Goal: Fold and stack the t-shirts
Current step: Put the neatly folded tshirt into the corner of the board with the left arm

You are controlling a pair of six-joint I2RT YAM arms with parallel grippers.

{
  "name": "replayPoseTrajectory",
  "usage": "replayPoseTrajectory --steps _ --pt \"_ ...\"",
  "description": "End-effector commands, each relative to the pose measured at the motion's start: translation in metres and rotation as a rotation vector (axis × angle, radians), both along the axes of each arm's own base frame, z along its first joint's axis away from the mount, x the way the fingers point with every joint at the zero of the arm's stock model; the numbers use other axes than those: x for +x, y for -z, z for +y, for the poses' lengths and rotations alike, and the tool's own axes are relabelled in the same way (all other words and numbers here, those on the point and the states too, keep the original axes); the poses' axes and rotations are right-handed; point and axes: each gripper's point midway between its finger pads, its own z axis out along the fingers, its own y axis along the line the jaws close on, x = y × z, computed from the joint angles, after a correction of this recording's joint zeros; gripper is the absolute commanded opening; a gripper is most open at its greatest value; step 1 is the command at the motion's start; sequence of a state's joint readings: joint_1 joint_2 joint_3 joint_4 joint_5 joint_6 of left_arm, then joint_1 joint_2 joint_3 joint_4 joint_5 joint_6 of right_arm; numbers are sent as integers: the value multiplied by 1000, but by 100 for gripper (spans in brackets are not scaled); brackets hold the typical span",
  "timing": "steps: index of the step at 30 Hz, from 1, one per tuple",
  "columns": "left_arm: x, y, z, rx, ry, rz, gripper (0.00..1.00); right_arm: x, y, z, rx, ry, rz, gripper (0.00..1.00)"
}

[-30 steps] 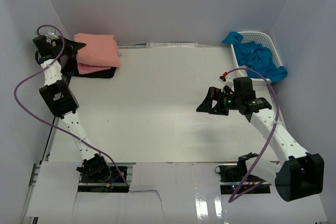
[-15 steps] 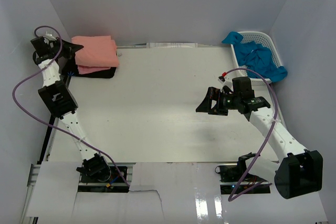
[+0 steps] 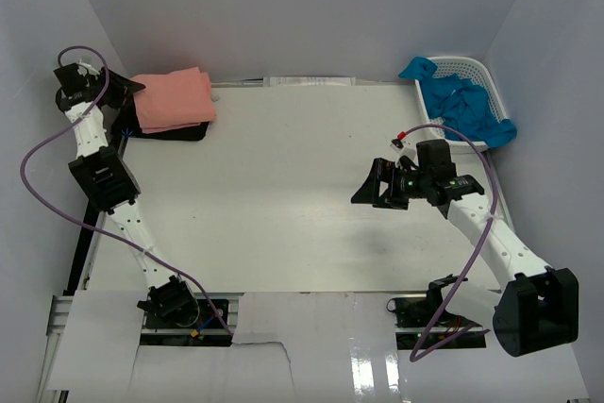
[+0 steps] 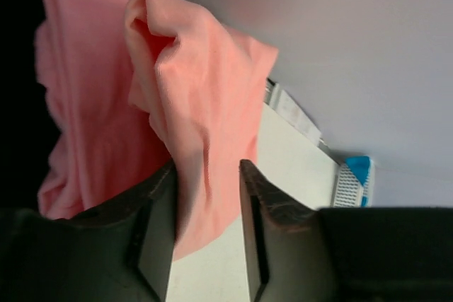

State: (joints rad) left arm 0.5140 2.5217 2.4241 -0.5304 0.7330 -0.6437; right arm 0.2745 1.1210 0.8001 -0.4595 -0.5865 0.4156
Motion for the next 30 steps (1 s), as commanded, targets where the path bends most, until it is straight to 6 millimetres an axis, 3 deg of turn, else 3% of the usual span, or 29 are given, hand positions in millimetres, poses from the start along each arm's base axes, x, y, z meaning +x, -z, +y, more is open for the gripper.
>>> replayPoseTrajectory --steps 1,9,15,16,18,19,20,22,23,24,25,26,28,30 --pt "-6 -41 44 170 -148 -32 51 2 -5 4 32 -15 -30 94" --pt "-13 -57 47 305 -215 4 58 -2 -4 5 42 -29 -31 94" --pt "-7 -86 5 523 -243 21 58 -6 0 7 65 -49 -29 94" --pt "-3 -87 -16 580 -216 22 58 -7 0 7 68 -53 -29 94" --pt "-8 -100 -21 675 -275 41 58 -10 4 8 72 -62 -28 94" --pt "-7 -104 -41 716 -271 44 59 -11 6 8 71 -66 -28 95" --pt "-10 -97 -46 755 -276 72 59 -12 7 8 72 -69 -28 95" --pt "-19 -124 -60 820 -344 41 62 -14 8 8 72 -80 -29 94" --pt "-27 -107 -62 835 -354 88 65 -16 9 7 74 -84 -31 94" --pt "-33 -130 -71 819 -366 24 65 -16 9 7 73 -88 -33 95" --pt "-35 -131 -76 801 -356 8 65 -17 8 7 72 -91 -36 96" --pt "-40 -113 -81 781 -336 34 66 -17 8 7 71 -93 -37 96" --pt "-44 -120 -86 783 -350 7 66 -19 8 6 68 -96 -38 96" --pt "-46 -112 -86 830 -362 45 66 -22 8 6 70 -99 -39 96"
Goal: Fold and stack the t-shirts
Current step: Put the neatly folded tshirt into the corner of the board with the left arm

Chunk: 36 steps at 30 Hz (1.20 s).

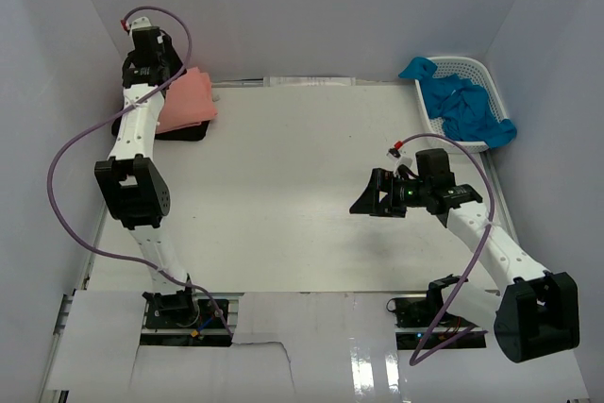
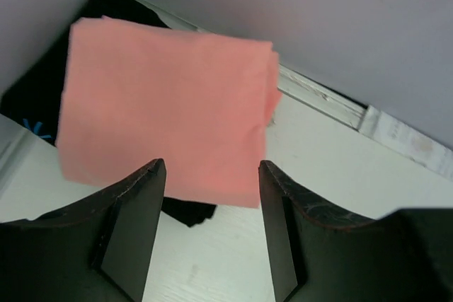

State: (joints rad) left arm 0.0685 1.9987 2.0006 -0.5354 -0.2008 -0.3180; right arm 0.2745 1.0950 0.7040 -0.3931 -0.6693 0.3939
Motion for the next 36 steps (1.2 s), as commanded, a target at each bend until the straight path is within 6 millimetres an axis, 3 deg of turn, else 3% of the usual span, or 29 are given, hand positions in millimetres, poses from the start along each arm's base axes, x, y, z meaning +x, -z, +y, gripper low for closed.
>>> replayPoseTrajectory --steps 1,5,11,12,13,15,19,30,32,34,36 --pt "-7 -16 42 96 -152 -32 65 -5 -6 0 21 -30 -43 96" --pt "-2 -17 36 95 -126 -33 65 -8 -4 -1 19 -26 -46 96" --pt "10 9 35 93 -112 -11 67 -9 -7 -1 18 -21 -49 96" --pt "16 26 36 96 -112 17 67 -9 -8 -2 17 -21 -50 96" --pt "21 25 37 96 -119 9 67 -9 -10 -2 15 -20 -52 96" --pt "29 48 42 88 -129 40 67 -9 -13 -3 10 -18 -57 97" --pt "38 74 55 32 -143 61 67 -11 -15 -4 3 -12 -56 98" --pt "19 158 87 -75 -216 211 66 -14 -16 -7 -6 4 -56 98" --pt "22 154 85 -94 -206 205 66 -14 -18 -8 -8 8 -58 98" --pt "25 133 88 -86 -215 164 66 -14 -16 -8 -11 8 -54 98" --pt "28 94 91 -61 -239 108 66 -14 -15 -8 -12 8 -50 98"
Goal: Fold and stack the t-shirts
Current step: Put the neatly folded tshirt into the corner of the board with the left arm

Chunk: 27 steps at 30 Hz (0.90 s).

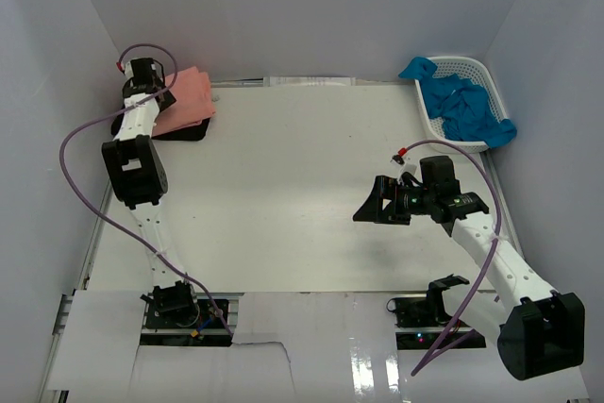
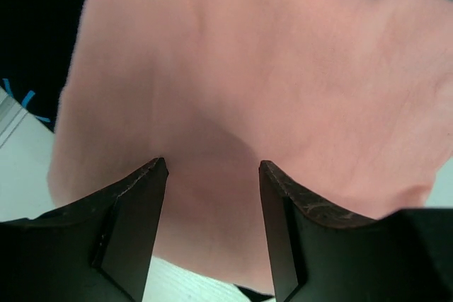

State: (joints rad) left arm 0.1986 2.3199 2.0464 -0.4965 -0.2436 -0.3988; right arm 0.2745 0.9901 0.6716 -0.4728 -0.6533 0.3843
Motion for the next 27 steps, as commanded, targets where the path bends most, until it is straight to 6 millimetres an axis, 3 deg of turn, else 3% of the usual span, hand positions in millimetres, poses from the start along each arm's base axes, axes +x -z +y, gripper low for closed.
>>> replayPoseTrajectory --steps 1,5,6,8,9,10,12,13,15,16,17,18,19,20,21,22,23,24,25,26,27 --pt "5 -77 8 39 -44 -115 66 6 -13 0 3 3 -46 98" --pt "-1 -146 -4 79 -9 -212 69 7 -10 -1 -3 6 -49 98" --pt "-12 -166 -8 76 0 -239 71 8 -9 -1 -7 4 -54 98" --pt "-25 -183 -23 49 38 -265 75 11 -10 -2 -18 0 -66 94" --pt "-41 -216 -29 51 47 -326 78 12 -11 -3 -29 -5 -85 91" --pt "-53 -195 -35 35 53 -279 81 15 -12 -5 -43 1 -101 90" --pt "-71 -198 -55 18 99 -290 93 20 -21 -6 -50 2 -147 90" --pt "-95 -191 -64 9 107 -269 97 24 -23 -8 -65 13 -172 90" --pt "-114 -181 -86 16 148 -251 98 29 -38 -9 -66 15 -232 90" --pt "-134 -195 -95 12 166 -286 98 30 -43 -8 -59 14 -254 90" --pt "-148 -162 -111 -34 210 -235 98 34 -55 -9 -61 10 -306 90" --pt "-159 -156 -119 -54 231 -233 98 37 -59 -11 -73 25 -330 90" --pt "-176 -168 -128 -68 258 -275 98 38 -66 -13 -77 38 -359 90" --pt "-190 -143 -141 -117 300 -247 98 41 -72 -15 -82 50 -386 90" --pt "-199 -139 -144 -120 304 -250 98 42 -74 -17 -88 61 -399 90" --pt "-209 -139 -156 -146 351 -263 98 45 -80 -21 -102 88 -426 90" --pt "-223 -154 -165 -155 392 -325 98 45 -82 -22 -106 93 -436 90" --pt "-235 -139 -170 -174 418 -306 98 48 -84 -25 -121 110 -451 90" --pt "-242 -140 -173 -178 432 -320 98 50 -84 -28 -133 124 -457 90" --pt "-254 -152 -188 -177 489 -365 98 49 -86 -30 -139 134 -464 90" --pt "-262 -143 -192 -182 508 -354 98 50 -86 -31 -145 141 -469 90"
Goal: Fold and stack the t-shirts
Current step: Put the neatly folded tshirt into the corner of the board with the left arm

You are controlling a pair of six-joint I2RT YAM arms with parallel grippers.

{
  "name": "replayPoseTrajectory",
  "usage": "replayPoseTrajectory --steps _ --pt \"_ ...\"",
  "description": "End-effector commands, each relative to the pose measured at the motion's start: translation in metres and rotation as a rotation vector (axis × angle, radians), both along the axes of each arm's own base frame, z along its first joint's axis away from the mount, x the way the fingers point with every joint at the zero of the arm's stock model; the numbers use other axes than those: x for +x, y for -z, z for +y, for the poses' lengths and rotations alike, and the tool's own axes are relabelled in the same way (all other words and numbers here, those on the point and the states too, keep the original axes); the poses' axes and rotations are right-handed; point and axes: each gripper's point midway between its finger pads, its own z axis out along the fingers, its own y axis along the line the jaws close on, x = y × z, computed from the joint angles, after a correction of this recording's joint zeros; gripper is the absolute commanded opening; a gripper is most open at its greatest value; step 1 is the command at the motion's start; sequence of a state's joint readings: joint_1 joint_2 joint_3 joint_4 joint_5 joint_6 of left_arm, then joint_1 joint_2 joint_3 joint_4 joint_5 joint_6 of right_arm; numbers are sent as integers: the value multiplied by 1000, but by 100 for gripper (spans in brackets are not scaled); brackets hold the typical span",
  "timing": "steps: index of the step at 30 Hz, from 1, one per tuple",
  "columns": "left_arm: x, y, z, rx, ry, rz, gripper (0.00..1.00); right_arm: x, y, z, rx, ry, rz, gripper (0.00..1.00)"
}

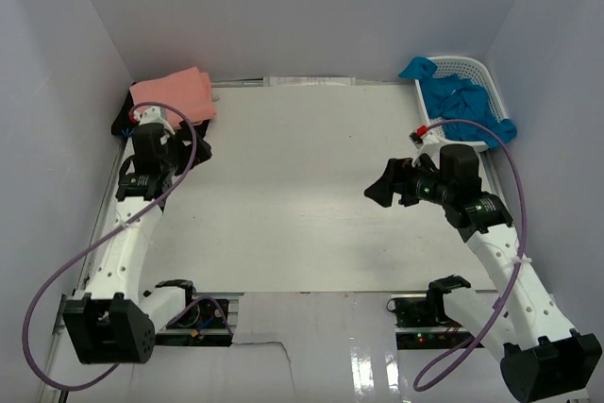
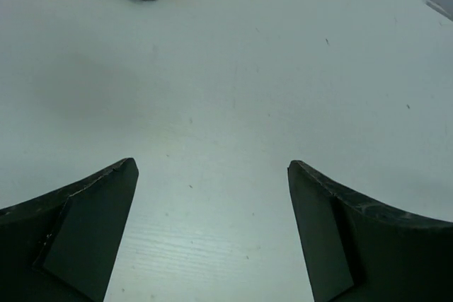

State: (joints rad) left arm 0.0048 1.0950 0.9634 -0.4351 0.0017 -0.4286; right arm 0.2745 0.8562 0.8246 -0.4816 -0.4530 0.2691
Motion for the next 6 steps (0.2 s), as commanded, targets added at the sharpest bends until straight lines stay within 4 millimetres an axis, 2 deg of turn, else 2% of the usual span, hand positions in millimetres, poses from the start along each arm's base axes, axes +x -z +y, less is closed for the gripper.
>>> replayPoseTrajectory --steps 1,2,3,6 --pt "-20 -30 -33 -45 159 -141 98 13 -17 -14 -46 74 -97 90" --pt "-27 -37 -36 -42 176 -170 98 13 -19 -15 -48 79 -106 90" --pt "-32 -32 -38 -41 190 -165 98 13 -20 -16 -51 80 -119 90" --pt "-42 -36 -47 -54 249 -200 98 16 -27 -19 -57 100 -147 90"
